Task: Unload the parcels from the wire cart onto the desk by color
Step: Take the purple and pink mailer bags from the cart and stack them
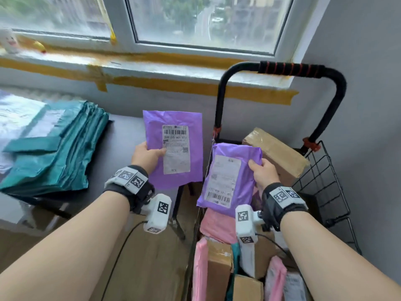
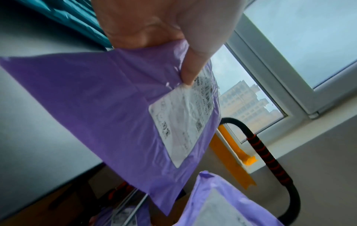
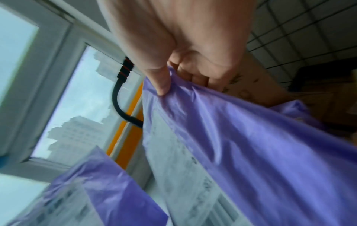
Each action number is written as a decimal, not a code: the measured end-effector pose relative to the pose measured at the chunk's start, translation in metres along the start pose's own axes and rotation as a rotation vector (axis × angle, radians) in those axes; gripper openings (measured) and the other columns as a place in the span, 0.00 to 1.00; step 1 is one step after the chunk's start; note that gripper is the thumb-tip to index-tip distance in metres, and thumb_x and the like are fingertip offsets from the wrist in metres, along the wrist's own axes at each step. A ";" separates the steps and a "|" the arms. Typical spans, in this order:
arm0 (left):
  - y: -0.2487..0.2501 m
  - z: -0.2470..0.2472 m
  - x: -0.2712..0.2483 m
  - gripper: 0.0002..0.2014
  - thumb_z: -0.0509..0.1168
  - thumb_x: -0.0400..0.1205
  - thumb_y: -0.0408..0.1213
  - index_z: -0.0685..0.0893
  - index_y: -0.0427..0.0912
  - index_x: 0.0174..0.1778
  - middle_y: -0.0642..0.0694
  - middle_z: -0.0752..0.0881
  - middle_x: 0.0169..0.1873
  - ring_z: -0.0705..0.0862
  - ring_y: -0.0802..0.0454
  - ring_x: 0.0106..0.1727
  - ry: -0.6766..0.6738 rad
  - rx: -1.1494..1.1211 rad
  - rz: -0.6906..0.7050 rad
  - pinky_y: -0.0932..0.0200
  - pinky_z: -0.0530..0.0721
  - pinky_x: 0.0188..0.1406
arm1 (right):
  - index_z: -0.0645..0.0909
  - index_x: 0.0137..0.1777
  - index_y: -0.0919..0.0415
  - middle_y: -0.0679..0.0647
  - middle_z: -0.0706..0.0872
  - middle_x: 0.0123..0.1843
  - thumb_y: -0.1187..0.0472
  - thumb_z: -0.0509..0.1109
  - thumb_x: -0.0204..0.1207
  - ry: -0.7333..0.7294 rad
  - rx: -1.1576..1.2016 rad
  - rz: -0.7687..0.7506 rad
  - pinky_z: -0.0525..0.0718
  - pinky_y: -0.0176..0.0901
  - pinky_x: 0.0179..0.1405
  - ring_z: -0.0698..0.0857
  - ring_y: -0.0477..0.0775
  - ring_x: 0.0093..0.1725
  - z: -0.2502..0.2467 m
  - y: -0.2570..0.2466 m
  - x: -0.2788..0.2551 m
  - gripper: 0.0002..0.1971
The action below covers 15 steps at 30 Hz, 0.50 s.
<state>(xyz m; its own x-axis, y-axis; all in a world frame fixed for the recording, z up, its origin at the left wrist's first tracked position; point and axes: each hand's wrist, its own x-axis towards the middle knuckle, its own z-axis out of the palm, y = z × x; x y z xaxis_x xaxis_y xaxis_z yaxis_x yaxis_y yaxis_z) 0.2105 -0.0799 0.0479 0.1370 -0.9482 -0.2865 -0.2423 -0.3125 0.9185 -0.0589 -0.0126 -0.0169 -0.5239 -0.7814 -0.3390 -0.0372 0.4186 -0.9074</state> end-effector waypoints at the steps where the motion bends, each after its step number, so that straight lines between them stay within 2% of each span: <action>1: 0.004 -0.014 0.000 0.11 0.67 0.79 0.27 0.82 0.40 0.56 0.42 0.85 0.47 0.83 0.46 0.39 -0.005 -0.004 0.012 0.64 0.82 0.33 | 0.79 0.40 0.60 0.68 0.87 0.51 0.51 0.68 0.68 0.010 0.006 -0.022 0.81 0.64 0.58 0.83 0.57 0.45 0.011 -0.013 -0.007 0.11; 2: 0.006 -0.029 0.003 0.11 0.66 0.78 0.26 0.82 0.40 0.56 0.43 0.84 0.43 0.81 0.49 0.34 0.000 -0.004 0.022 0.65 0.80 0.27 | 0.79 0.39 0.61 0.69 0.87 0.50 0.51 0.69 0.67 0.015 0.012 -0.037 0.82 0.63 0.57 0.82 0.56 0.44 0.023 -0.025 -0.016 0.12; 4: 0.008 -0.065 0.010 0.11 0.65 0.78 0.25 0.82 0.40 0.53 0.44 0.82 0.35 0.76 0.55 0.30 0.022 0.001 0.045 0.66 0.75 0.22 | 0.78 0.37 0.59 0.65 0.87 0.45 0.56 0.70 0.72 0.031 0.012 -0.062 0.83 0.57 0.53 0.81 0.55 0.44 0.053 -0.050 -0.038 0.07; 6: 0.005 -0.105 0.019 0.07 0.64 0.77 0.25 0.81 0.40 0.47 0.42 0.81 0.35 0.76 0.51 0.31 0.039 0.015 0.051 0.63 0.74 0.24 | 0.80 0.39 0.62 0.59 0.84 0.42 0.60 0.69 0.76 0.056 -0.054 -0.074 0.80 0.49 0.48 0.80 0.54 0.43 0.090 -0.069 -0.060 0.07; 9: -0.005 -0.170 0.032 0.07 0.63 0.77 0.24 0.79 0.39 0.37 0.42 0.79 0.33 0.76 0.48 0.33 0.056 0.060 0.046 0.62 0.76 0.27 | 0.82 0.45 0.66 0.58 0.83 0.41 0.61 0.67 0.76 0.099 -0.171 -0.102 0.75 0.45 0.43 0.80 0.57 0.43 0.151 -0.089 -0.086 0.08; 11: -0.014 -0.214 0.044 0.06 0.63 0.77 0.25 0.81 0.39 0.41 0.42 0.80 0.34 0.77 0.47 0.37 0.055 0.098 0.052 0.65 0.76 0.27 | 0.82 0.45 0.66 0.59 0.81 0.40 0.62 0.67 0.76 0.108 -0.169 -0.107 0.71 0.41 0.40 0.78 0.57 0.42 0.197 -0.104 -0.100 0.07; 13: -0.023 -0.257 0.056 0.06 0.65 0.77 0.28 0.83 0.40 0.47 0.42 0.81 0.40 0.77 0.48 0.43 0.090 0.139 0.039 0.64 0.74 0.38 | 0.82 0.49 0.68 0.59 0.80 0.42 0.63 0.67 0.76 0.109 -0.137 -0.109 0.70 0.40 0.42 0.77 0.56 0.43 0.241 -0.116 -0.110 0.08; 14: -0.027 -0.277 0.064 0.07 0.65 0.77 0.29 0.83 0.40 0.49 0.43 0.81 0.41 0.77 0.48 0.43 0.103 0.149 0.027 0.64 0.74 0.40 | 0.81 0.51 0.68 0.59 0.80 0.43 0.64 0.67 0.76 0.106 -0.117 -0.105 0.71 0.41 0.43 0.77 0.56 0.43 0.262 -0.122 -0.115 0.08; 15: -0.029 -0.295 0.070 0.07 0.65 0.77 0.28 0.83 0.40 0.49 0.43 0.81 0.40 0.77 0.48 0.42 0.109 0.151 0.018 0.65 0.75 0.37 | 0.81 0.53 0.68 0.59 0.81 0.44 0.65 0.66 0.76 0.101 -0.101 -0.101 0.74 0.42 0.44 0.78 0.57 0.43 0.282 -0.129 -0.119 0.09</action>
<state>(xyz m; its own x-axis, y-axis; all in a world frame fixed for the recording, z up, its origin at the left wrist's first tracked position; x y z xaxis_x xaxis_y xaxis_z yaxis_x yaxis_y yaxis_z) 0.5104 -0.1204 0.0814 0.2329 -0.9445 -0.2318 -0.3862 -0.3086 0.8693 0.2480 -0.1037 0.0700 -0.5958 -0.7735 -0.2161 -0.1765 0.3886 -0.9043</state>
